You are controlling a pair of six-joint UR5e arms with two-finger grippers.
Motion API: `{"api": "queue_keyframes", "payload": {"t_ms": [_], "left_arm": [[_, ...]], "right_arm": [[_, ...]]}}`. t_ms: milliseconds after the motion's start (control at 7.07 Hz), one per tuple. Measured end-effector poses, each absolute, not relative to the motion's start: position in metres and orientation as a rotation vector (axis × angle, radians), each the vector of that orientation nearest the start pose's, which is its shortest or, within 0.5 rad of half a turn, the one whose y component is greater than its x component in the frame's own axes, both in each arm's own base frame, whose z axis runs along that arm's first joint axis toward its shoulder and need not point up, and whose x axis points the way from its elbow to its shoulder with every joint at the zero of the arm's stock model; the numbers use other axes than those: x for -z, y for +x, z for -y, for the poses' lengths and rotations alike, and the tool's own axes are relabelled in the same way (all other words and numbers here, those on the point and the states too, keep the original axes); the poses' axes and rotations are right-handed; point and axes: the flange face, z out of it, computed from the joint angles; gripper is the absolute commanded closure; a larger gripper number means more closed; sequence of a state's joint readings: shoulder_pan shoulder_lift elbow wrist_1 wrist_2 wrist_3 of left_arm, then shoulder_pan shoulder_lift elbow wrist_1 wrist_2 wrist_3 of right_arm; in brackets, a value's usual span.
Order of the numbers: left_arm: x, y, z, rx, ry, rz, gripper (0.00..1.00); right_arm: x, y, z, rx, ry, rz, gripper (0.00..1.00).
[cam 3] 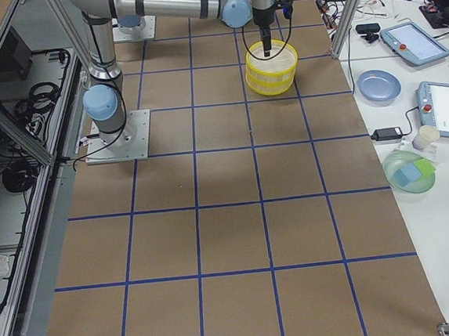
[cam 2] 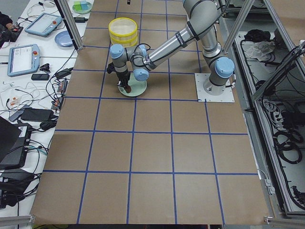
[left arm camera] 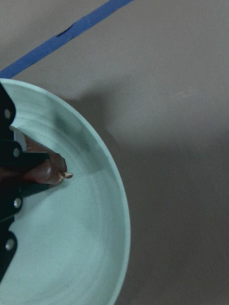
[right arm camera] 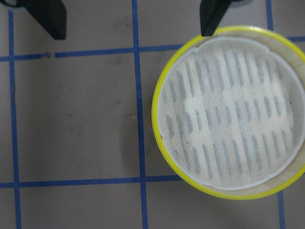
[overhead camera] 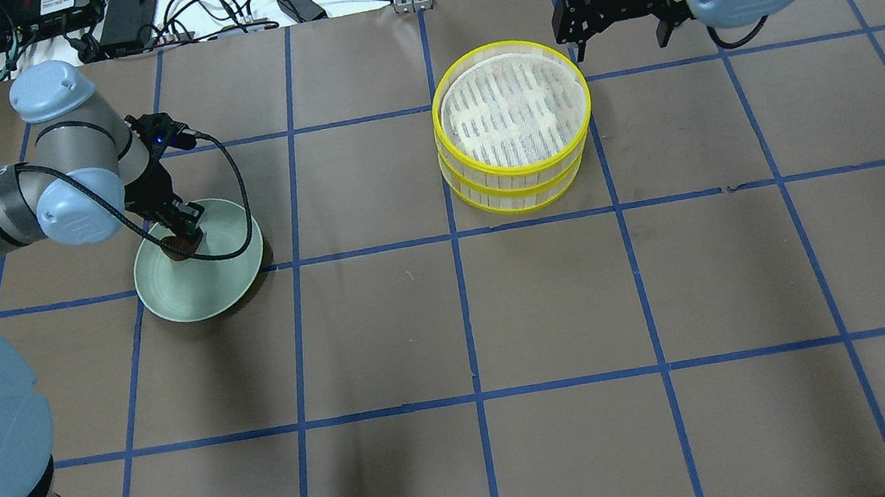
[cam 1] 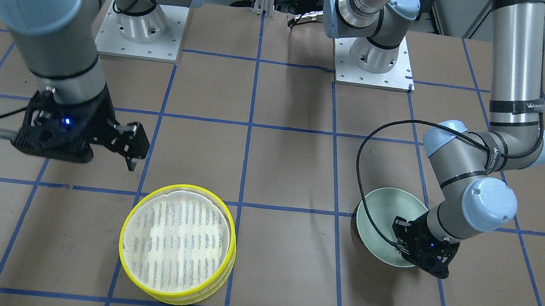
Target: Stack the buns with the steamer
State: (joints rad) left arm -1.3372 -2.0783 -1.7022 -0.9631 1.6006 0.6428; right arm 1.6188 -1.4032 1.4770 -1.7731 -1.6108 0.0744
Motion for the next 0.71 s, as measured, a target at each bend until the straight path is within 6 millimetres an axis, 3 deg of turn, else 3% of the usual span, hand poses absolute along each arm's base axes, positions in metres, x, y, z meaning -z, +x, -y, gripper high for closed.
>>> {"api": "queue_keyframes", "payload": {"t_ms": [141,283,424,707], "left_arm": [[-0.209,0.009,0.634,-0.007,0.498,-3.109,1.00],[-0.228,-0.008,0.638,0.083,0.345,-3.178,1.00],[-0.254,-0.032,0.641,0.173,0.189,-3.231,1.00],[-0.317,-0.110,0.646,0.345,-0.128,-3.306,1.00]], "right_arm": [[-0.497,0.158,0.534,0.175,0.016,-3.154,0.00],[-0.515,0.158,0.511,0.153,-0.022,-3.153,0.00],[-0.519,0.157,0.501,0.136,-0.049,-3.157,0.00],[-0.516,0.157,0.494,0.119,-0.069,-3.159,0.00]]}}
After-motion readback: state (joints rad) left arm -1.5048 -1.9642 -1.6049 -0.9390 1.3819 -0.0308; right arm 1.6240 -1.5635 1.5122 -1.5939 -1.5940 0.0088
